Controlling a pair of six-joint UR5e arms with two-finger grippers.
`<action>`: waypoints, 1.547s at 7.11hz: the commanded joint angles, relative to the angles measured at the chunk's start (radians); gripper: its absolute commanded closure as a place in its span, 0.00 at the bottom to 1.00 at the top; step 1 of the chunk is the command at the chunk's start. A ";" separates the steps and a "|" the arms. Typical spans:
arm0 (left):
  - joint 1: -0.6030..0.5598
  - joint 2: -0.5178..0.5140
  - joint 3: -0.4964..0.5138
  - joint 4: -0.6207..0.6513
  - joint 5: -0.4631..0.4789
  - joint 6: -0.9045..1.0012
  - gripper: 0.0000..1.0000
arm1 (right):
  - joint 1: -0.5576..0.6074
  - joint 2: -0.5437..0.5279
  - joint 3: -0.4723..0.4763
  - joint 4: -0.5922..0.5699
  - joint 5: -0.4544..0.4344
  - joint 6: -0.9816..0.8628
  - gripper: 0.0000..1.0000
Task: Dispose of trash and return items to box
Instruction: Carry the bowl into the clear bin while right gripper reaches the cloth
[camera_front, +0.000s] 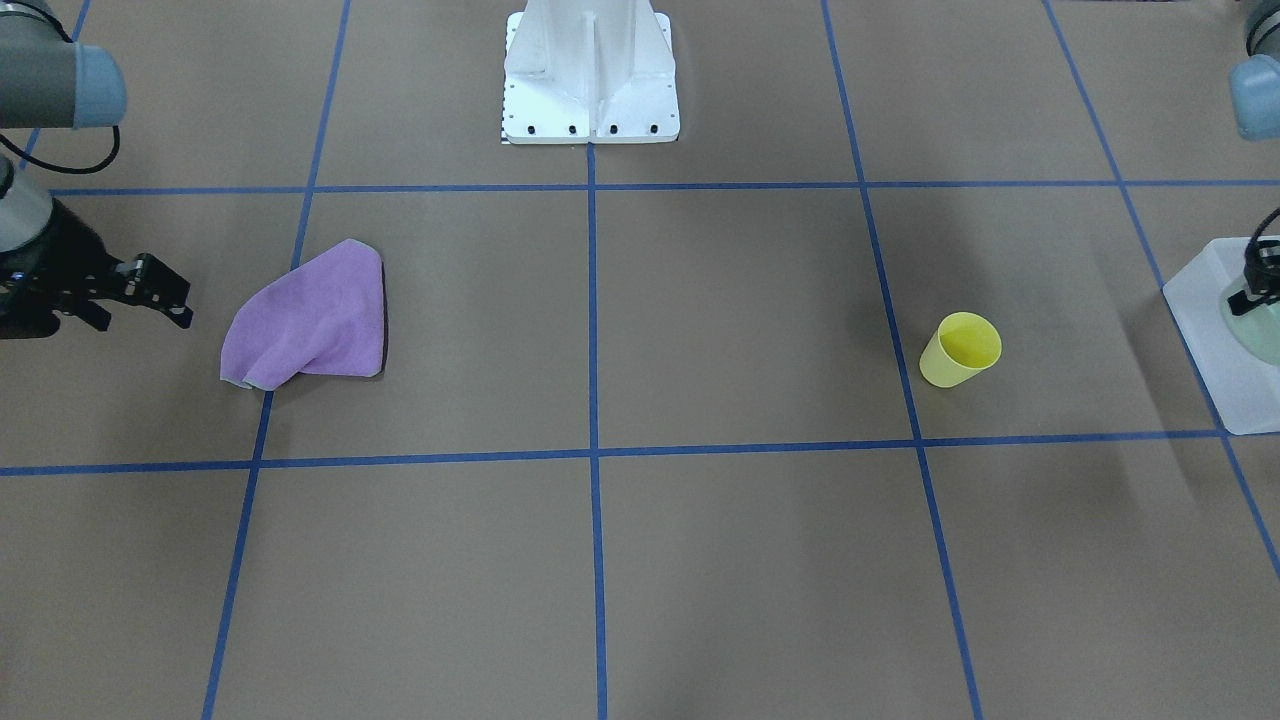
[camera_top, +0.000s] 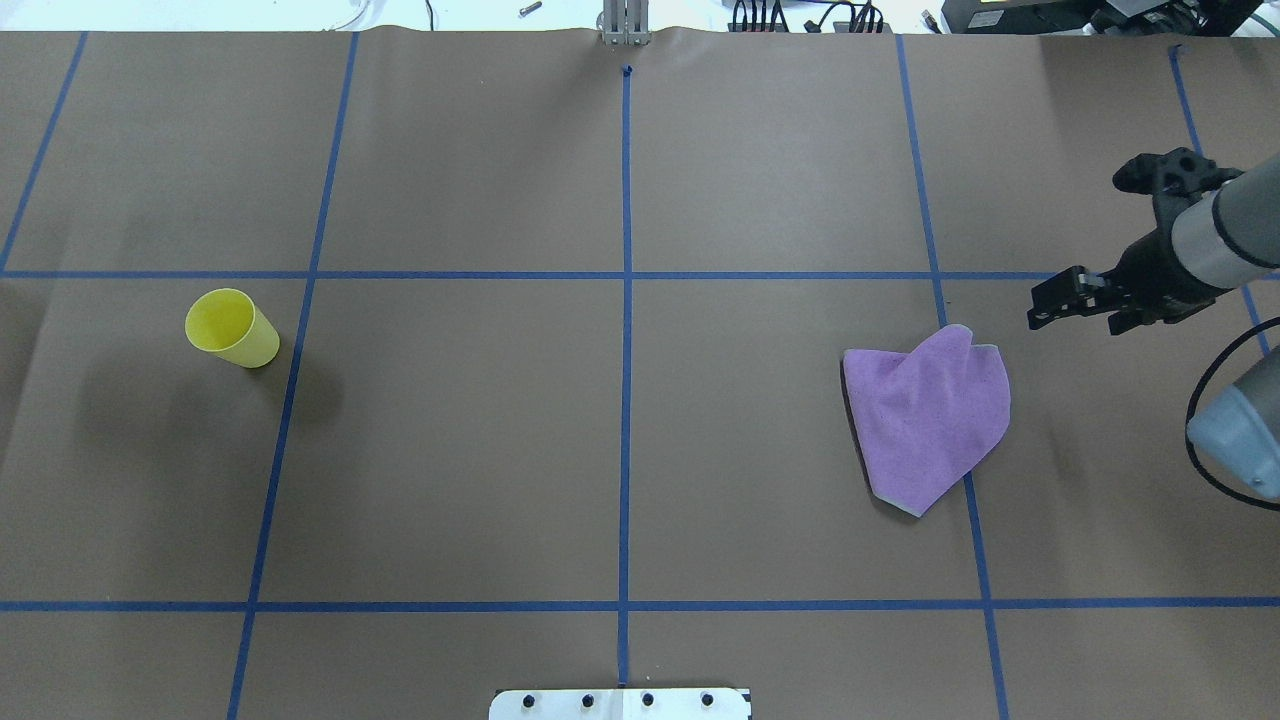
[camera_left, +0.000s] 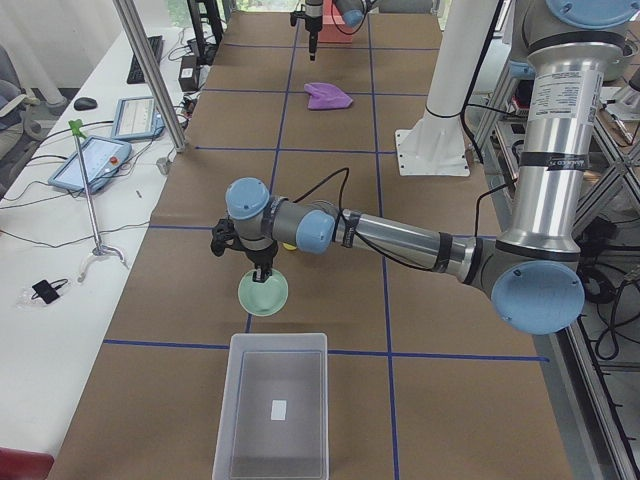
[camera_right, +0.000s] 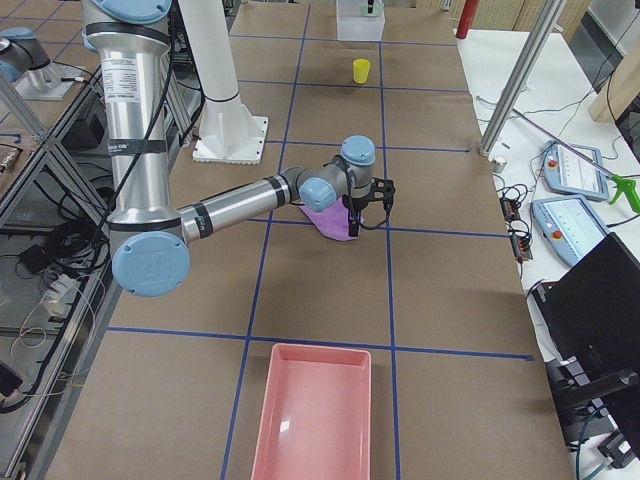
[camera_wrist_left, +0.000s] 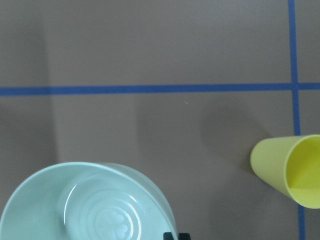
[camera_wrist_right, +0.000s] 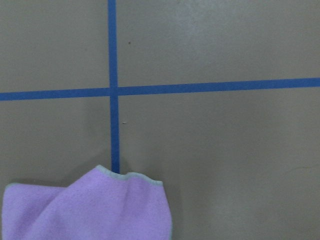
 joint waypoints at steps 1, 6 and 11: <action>-0.079 -0.111 0.194 0.031 0.068 0.204 1.00 | -0.125 0.050 -0.002 0.027 -0.068 0.164 0.00; -0.101 -0.128 0.436 -0.140 0.078 0.221 1.00 | -0.228 0.132 -0.080 0.027 -0.116 0.283 0.00; -0.065 0.116 0.296 -0.288 0.088 0.012 1.00 | -0.248 0.150 -0.114 0.027 -0.119 0.303 0.00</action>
